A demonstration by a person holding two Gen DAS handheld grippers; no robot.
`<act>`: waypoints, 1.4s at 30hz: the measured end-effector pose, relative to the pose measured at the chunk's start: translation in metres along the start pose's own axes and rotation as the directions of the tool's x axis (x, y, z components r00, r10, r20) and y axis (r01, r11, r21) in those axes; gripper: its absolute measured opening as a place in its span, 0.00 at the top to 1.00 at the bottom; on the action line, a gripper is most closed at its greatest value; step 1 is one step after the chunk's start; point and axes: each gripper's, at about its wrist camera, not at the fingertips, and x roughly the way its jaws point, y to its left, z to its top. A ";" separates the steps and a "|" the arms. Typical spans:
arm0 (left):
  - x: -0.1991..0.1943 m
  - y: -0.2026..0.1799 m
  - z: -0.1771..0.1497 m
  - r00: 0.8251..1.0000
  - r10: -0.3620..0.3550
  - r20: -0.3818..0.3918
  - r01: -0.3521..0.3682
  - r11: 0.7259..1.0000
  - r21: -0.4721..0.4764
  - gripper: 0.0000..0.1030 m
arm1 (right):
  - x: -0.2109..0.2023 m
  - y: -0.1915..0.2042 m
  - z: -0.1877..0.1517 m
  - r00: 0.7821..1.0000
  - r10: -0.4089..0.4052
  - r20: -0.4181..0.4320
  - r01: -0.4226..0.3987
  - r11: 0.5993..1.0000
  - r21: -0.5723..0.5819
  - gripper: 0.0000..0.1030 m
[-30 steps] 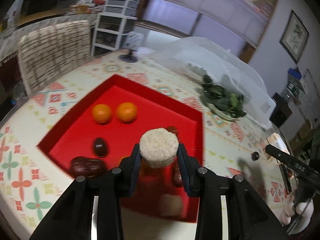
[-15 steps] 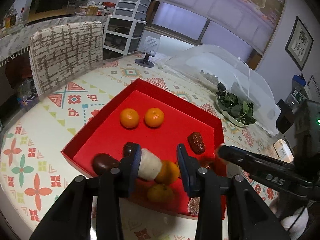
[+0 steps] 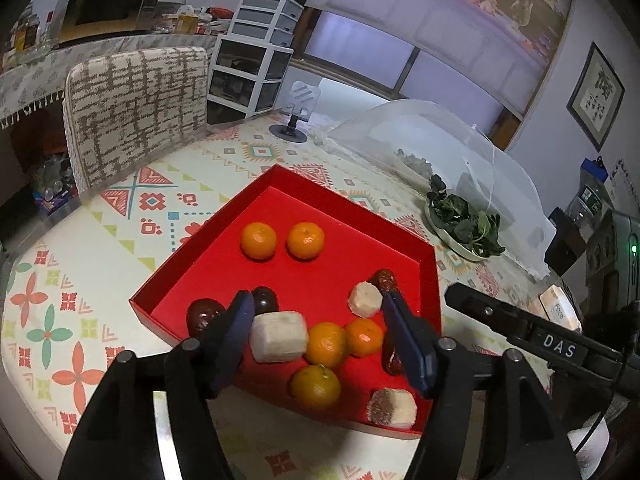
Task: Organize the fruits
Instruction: 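Carry both beige pieces into the red tray and open both tools, then move both tools to the table, left toward a dark plum, right toward a beige cube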
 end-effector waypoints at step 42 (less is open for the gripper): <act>-0.003 -0.204 -0.077 0.993 0.115 0.007 -0.107 0.897 0.428 0.09 | -0.144 -0.175 -0.116 0.974 -0.197 0.109 0.162 0.949 0.271 0.37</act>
